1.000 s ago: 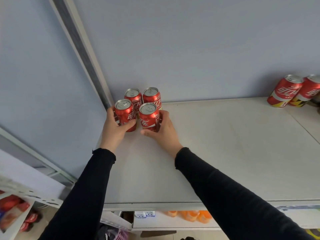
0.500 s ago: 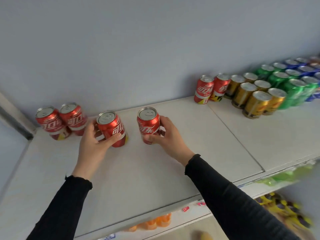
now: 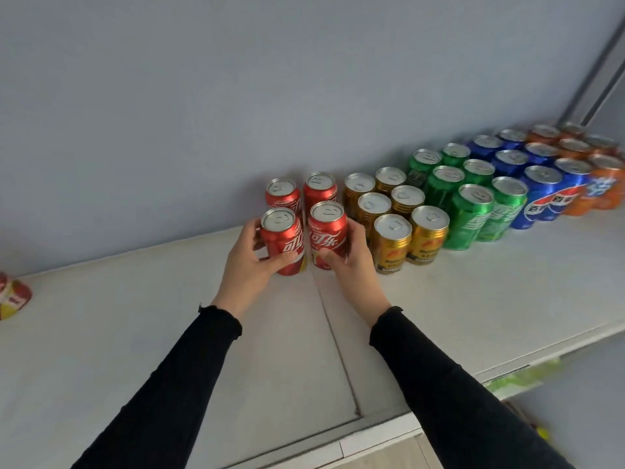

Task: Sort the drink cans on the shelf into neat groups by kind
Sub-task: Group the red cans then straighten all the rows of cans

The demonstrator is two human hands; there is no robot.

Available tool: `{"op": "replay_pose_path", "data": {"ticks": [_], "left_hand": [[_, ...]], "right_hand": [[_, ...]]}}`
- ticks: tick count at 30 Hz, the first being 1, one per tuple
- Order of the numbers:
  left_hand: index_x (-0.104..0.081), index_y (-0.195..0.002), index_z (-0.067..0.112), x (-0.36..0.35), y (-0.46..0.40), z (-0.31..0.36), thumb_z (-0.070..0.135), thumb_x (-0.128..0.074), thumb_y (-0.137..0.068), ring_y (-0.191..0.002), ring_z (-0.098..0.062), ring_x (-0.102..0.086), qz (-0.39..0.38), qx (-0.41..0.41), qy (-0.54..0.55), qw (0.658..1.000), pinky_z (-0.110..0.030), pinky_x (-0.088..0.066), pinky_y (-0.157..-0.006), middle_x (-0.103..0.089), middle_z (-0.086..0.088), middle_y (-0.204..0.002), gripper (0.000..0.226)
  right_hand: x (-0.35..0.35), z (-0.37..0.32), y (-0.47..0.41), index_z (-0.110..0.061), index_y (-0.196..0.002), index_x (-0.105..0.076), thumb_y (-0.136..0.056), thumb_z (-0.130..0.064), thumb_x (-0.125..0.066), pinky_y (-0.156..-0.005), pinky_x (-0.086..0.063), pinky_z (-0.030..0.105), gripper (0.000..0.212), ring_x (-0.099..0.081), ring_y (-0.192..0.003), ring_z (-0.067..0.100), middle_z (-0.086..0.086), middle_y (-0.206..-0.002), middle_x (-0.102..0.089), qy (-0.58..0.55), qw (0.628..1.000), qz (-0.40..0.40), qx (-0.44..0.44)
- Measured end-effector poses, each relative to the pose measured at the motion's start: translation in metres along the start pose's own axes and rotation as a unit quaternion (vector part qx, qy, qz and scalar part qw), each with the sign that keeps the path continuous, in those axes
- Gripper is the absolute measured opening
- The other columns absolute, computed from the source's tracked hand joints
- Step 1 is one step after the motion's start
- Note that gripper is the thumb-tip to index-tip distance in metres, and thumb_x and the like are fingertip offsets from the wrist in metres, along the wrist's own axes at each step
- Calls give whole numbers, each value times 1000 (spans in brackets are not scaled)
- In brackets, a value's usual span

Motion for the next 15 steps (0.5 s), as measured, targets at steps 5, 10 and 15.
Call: {"op": "replay_pose_path", "data": {"ticks": [5, 10, 15], "left_hand": [[-50, -135, 27, -19, -14, 6, 30, -88, -73, -114, 4, -56, 17, 5, -42, 999, -9, -47, -81, -59, 14, -128, 73], [-45, -137, 25, -16, -15, 7, 25, -85, -77, -117, -3, -54, 32, -9, -63, 997, -18, -53, -90, -51, 8, -133, 73], [-43, -138, 30, -17, -19, 6, 24, -83, -80, -121, -2, -53, 7, 2, -63, 998, -30, -52, -96, -55, 12, -133, 70]], "right_hand": [[2, 7, -16, -21, -157, -16, -96, -14, -62, -118, -31, 33, 77, -32, -143, 8, -3, -157, -35, 38, 999, -4, 15], [2, 15, -18, -23, -151, -22, -86, -19, -76, -113, -40, 38, 84, -41, -139, 12, -3, -151, -42, 42, 999, 10, -13], [1, 16, -26, -22, -150, -30, -89, -20, -73, -115, -39, 47, 74, -41, -141, 14, -4, -151, -44, 48, 998, 27, 1]]}}
Point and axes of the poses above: each hand's wrist, its own y-axis away from the middle knuckle, its own x-axis out of the back of the hand, z = x × y, the point moved 8 cm from there along -y, towards the middle knuckle
